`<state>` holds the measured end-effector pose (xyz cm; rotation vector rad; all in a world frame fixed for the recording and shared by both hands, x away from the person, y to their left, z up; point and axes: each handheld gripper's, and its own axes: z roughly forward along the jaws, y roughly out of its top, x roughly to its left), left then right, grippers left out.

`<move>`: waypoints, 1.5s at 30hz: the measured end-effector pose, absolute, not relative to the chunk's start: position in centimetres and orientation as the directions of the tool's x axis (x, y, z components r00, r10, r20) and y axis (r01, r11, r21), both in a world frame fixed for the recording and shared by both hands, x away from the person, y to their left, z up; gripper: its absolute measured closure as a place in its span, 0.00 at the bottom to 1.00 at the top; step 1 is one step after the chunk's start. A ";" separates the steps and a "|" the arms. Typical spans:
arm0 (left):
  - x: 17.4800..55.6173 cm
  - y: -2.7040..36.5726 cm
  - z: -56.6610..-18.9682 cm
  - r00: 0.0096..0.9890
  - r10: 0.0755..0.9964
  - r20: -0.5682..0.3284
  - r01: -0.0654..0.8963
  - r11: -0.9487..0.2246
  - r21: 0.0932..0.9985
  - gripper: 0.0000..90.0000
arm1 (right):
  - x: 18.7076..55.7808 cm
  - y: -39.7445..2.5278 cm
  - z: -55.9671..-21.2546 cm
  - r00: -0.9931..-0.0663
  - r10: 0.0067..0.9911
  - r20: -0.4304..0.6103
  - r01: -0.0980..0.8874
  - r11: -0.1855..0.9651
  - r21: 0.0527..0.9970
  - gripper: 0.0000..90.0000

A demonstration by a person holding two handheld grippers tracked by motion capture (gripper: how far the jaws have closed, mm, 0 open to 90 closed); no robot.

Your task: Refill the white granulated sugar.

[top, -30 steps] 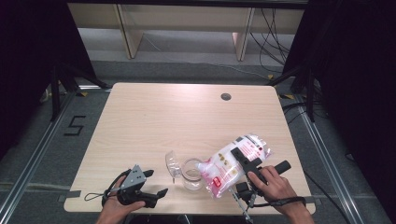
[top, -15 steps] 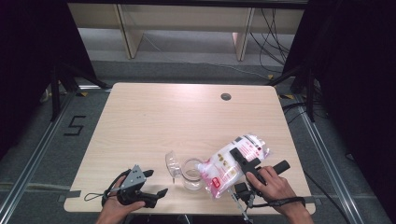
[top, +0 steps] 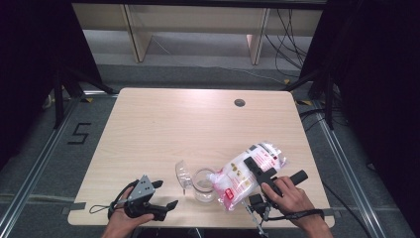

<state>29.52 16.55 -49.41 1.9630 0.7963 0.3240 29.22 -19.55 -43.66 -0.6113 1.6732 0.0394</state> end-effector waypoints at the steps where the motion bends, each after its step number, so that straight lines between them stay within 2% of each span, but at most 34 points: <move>1: 29.5 16.6 -49.4 0.752 0.652 -0.099 0.398 -0.329 0.856 0.17 | 29.2 -19.5 -43.6 -0.068 -0.364 -0.929 -0.413 0.858 -0.306 0.56; 19: 29.6 16.5 -49.6 0.751 0.653 -0.095 0.402 -0.339 0.851 0.17 | 29.2 -19.7 -43.6 -0.061 -0.364 -0.929 -0.412 0.857 -0.308 0.56; 22: 29.7 16.7 -49.5 0.761 0.645 -0.072 0.388 -0.363 0.847 0.17 | 29.2 -19.7 -43.5 -0.062 -0.365 -0.929 -0.413 0.856 -0.309 0.56; 25: 29.6 16.6 -49.5 0.752 0.652 -0.094 0.405 -0.344 0.847 0.17 | 29.3 -19.6 -43.4 -0.052 -0.381 -0.923 -0.423 0.846 -0.325 0.56; 27: 29.7 16.7 -49.5 0.761 0.645 -0.072 0.385 -0.360 0.850 0.17 | 29.2 -19.7 -43.5 -0.060 -0.370 -0.927 -0.411 0.855 -0.315 0.56; 40: 29.7 16.7 -49.4 0.761 0.645 -0.071 0.386 -0.363 0.848 0.17 | 29.1 -19.6 -43.2 -0.045 -0.391 -0.919 -0.417 0.843 -0.339 0.57; 41: 29.6 16.6 -49.5 0.751 0.654 -0.090 0.404 -0.347 0.846 0.17 | 29.1 -19.6 -43.1 -0.052 -0.400 -0.915 -0.414 0.842 -0.345 0.57; 45: 29.6 16.6 -49.5 0.752 0.653 -0.090 0.402 -0.346 0.848 0.17 | 29.0 -19.7 -43.3 -0.053 -0.377 -0.925 -0.407 0.854 -0.325 0.57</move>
